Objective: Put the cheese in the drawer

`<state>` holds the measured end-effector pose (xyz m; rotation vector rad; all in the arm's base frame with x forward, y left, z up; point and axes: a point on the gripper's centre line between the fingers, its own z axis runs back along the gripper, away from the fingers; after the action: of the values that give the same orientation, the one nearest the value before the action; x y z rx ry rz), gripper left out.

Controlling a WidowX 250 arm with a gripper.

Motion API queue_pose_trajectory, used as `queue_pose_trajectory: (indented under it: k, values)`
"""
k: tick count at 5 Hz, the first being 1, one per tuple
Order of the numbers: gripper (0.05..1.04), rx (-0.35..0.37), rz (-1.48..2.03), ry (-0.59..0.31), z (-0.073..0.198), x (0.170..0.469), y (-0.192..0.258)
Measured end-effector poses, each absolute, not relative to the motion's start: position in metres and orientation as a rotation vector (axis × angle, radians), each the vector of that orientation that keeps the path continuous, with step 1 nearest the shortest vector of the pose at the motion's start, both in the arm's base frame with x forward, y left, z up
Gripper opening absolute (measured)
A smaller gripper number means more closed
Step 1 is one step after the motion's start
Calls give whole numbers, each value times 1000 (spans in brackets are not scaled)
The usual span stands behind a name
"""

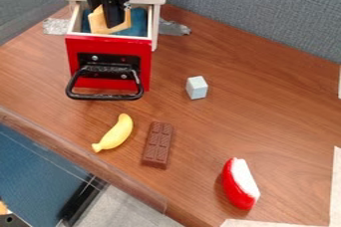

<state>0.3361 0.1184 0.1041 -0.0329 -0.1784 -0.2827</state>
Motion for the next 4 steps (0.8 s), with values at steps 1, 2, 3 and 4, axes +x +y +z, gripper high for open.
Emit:
queue_pose_trajectory:
  k: [1, 2, 3, 4]
  values:
    - [868, -24, -286, -161, 100, 333, 119]
    - [1022, -30, -284, -151, 97, 330, 118]
    - [1011, -38, -283, -195, 114, 322, 115]
    - [1008, -41, -244, -241, 132, 306, 119]
